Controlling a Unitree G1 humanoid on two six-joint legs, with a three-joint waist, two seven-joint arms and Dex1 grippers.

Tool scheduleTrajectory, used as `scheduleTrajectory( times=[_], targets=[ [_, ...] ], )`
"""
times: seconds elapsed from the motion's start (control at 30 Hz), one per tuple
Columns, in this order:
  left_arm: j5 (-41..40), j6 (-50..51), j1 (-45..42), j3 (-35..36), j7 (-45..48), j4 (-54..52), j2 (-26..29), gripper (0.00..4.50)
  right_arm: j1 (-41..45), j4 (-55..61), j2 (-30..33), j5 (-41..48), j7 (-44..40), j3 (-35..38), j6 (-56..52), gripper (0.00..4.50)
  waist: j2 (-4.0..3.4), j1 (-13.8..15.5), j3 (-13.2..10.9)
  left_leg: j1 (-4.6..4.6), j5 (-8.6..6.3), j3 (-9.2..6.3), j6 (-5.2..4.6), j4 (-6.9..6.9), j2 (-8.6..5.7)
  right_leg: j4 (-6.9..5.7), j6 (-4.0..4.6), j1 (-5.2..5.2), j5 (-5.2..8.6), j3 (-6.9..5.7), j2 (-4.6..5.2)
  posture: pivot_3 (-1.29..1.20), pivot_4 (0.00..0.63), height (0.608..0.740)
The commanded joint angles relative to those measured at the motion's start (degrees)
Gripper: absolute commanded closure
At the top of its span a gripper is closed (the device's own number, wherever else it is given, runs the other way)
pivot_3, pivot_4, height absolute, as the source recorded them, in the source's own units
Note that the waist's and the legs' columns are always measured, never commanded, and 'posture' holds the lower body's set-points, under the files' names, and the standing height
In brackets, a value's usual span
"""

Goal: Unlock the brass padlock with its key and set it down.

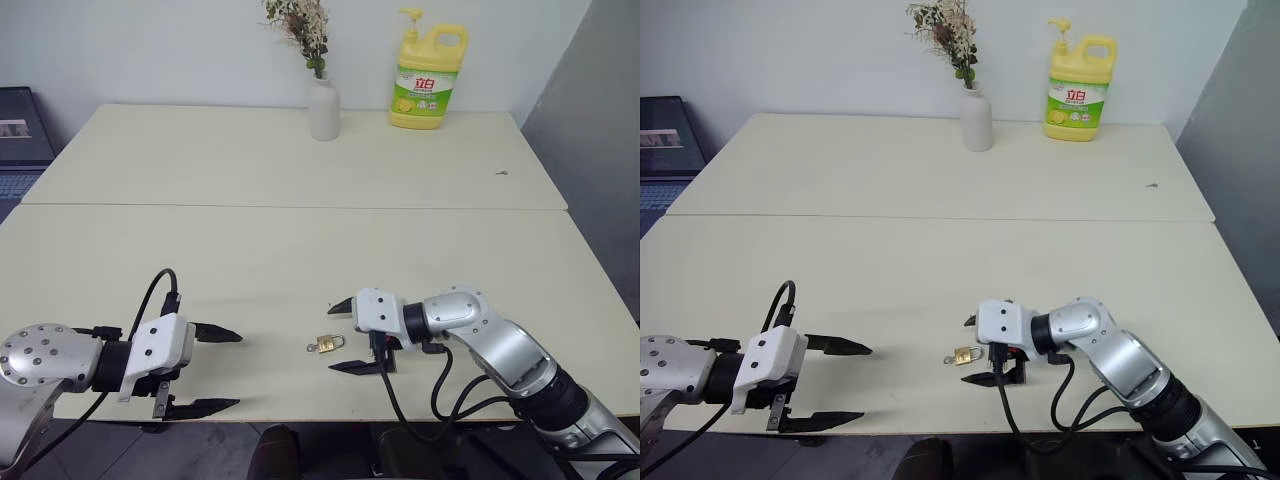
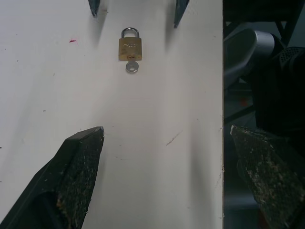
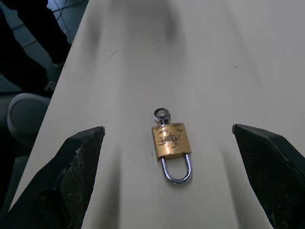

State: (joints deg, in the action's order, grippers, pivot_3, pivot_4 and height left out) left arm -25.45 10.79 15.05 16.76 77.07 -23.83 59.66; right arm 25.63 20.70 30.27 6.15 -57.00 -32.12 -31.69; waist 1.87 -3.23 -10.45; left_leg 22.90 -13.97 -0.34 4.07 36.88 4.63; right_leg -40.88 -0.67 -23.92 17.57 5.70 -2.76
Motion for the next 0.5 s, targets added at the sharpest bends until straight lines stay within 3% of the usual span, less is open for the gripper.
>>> scheduleTrajectory(
  times=[0.03, 0.5],
  targets=[
    [0.3, -1.7, -0.2, 0.7, 0.0, 0.1, -0.4, 0.01, 1.1, -1.2, -1.7, -2.0, 1.3, -2.0, -0.6, 0.00, 0.00, 0.0, 0.0, 0.00, 0.00, 0.00, 0.00, 0.00, 0.01, -0.02, 0.01, -0.02, 0.00, 0.00, -0.01, 0.00, 0.150, 0.740],
    [0.9, -4.2, -1.4, -1.0, 0.5, 2.4, -0.5, 0.01, 1.5, -6.2, -5.5, -4.8, 2.8, -3.1, -2.1, 0.00, 0.02, -0.2, 0.0, 0.00, 0.00, 0.01, 0.00, 0.00, 0.04, -0.08, 0.01, -0.08, 0.00, 0.00, -0.05, 0.00, 0.150, 0.740]
  ],
)
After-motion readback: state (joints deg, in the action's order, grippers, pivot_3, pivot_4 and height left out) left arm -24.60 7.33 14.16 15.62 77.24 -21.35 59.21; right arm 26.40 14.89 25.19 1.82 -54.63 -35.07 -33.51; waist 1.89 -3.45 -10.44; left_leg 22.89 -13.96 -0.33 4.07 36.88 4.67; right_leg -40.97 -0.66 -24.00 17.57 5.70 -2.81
